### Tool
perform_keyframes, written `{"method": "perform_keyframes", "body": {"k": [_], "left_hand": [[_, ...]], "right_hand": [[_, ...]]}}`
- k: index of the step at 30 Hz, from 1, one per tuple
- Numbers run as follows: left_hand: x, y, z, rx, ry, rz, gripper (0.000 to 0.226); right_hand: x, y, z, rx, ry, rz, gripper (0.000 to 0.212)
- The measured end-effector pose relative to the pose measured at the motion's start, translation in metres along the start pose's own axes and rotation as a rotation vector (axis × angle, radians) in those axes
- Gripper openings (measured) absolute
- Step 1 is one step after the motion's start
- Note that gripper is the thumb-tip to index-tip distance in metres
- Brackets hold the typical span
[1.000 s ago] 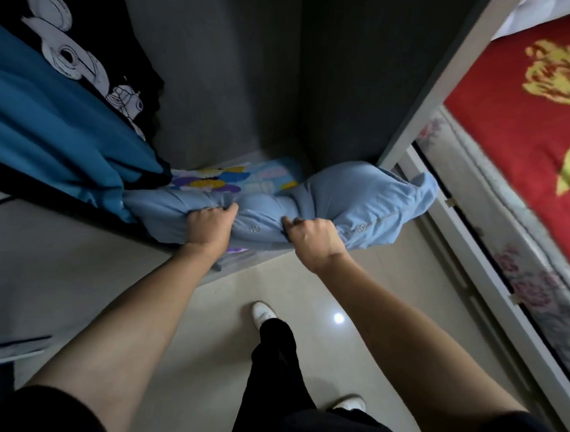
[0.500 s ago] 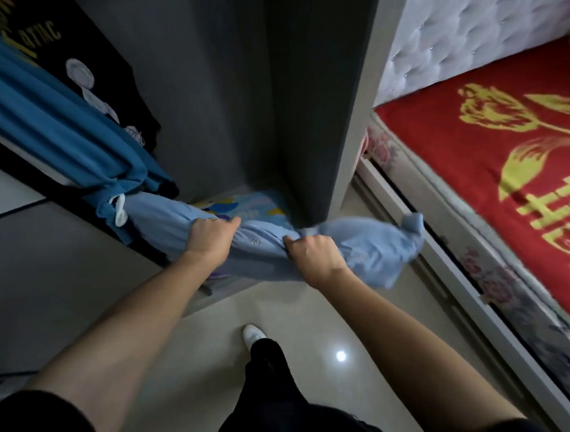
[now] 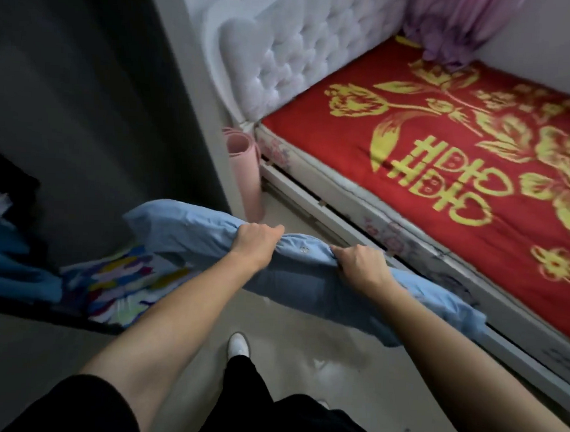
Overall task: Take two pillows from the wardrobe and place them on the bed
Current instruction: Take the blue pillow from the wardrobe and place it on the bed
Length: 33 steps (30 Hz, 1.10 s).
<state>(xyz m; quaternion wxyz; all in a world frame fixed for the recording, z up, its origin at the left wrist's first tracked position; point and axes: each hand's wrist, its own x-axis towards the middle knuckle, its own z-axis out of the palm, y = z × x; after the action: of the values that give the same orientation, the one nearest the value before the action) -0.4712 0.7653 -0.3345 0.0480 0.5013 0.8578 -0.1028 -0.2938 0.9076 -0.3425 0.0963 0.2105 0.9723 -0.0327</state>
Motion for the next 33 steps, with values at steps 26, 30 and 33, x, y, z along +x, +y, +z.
{"method": "perform_keyframes", "body": {"k": [26,30,33], "left_hand": [[0.354,-0.059,-0.127,-0.347,-0.188,0.296,0.109],[0.409,-0.055,-0.119,-0.296,0.003,0.194,0.038],[0.455,-0.046,-0.133,-0.218,0.139,0.207,0.028]], "right_hand": [[0.238,0.205,-0.200,-0.196,0.210,0.283,0.044],[0.276,0.239,-0.210,-0.207,0.252,0.271,0.043],[0.307,0.277,-0.216,-0.159,0.291,0.288,0.048]]}}
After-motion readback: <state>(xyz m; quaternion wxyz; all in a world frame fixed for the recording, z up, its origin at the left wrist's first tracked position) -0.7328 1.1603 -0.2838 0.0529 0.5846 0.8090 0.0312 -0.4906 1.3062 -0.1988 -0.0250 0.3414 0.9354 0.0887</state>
